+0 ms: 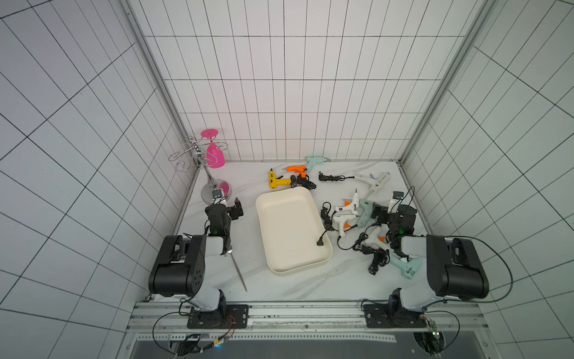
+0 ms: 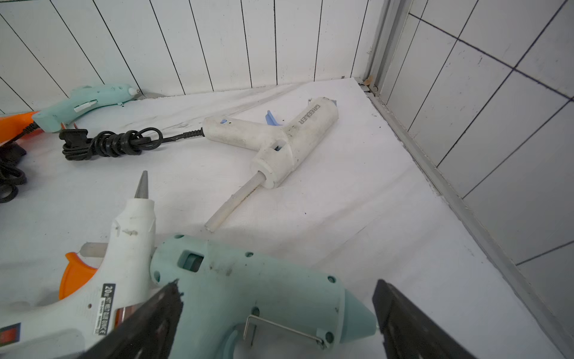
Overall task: Put the hot melt glue gun into the storage box
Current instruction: Pick up the hot melt adhesive gun from the center of the board.
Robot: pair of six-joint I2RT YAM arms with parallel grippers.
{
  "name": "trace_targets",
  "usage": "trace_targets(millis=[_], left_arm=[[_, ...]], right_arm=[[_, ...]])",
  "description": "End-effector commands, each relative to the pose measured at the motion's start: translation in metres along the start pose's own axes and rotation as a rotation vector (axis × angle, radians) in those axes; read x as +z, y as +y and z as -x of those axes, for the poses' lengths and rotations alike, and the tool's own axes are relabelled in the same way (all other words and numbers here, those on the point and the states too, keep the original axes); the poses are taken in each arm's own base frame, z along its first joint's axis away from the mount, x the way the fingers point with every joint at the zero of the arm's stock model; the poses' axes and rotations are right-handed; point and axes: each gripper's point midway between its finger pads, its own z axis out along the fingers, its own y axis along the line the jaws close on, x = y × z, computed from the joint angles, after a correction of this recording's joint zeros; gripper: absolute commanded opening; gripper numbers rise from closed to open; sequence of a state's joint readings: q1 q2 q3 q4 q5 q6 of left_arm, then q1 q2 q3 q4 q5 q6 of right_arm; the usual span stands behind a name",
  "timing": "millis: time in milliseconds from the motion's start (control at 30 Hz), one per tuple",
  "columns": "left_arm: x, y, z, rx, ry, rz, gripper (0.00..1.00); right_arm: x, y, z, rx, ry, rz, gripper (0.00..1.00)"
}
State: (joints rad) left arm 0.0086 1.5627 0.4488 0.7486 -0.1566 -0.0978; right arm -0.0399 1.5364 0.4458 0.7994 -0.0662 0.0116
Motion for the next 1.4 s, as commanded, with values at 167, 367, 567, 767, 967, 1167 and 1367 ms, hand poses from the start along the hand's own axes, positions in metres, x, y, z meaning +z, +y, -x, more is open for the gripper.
trace_targets(millis=[167,367,567,767,967,1167,1367], left_arm=[[0.001,0.0,0.005,-0.009,-0.014,-0.007,0.99],[0.002,0.0,0.004,-0.008,-0.01,-0.007,0.99],[0.0,0.004,0.012,-0.013,-0.037,0.022,0.99],[-0.018,0.001,0.061,-0.023,0.026,0.145,0.99],[-0.057,-0.034,0.091,-0.12,0.205,0.104,0.99],[-0.099,-0.076,0.06,-0.165,0.447,0.03,0.99],[-0.12,-0.104,0.004,-0.153,0.649,0.0,0.98]], right_arm=[[-0.001,-0.003,-0.004,0.012,0.007,-0.002,0.99],[0.0,-0.003,-0.005,0.013,0.01,-0.001,0.99],[-0.008,-0.025,0.008,0.075,-0.01,-0.13,0.99],[-0.023,-0.027,0.048,0.202,0.194,-0.171,1.0],[-0.031,0.009,0.04,0.34,0.509,-0.07,0.95],[-0.055,0.029,0.018,0.352,0.716,-0.091,0.94],[-0.063,0.041,-0.004,0.316,0.791,-0.1,0.9]])
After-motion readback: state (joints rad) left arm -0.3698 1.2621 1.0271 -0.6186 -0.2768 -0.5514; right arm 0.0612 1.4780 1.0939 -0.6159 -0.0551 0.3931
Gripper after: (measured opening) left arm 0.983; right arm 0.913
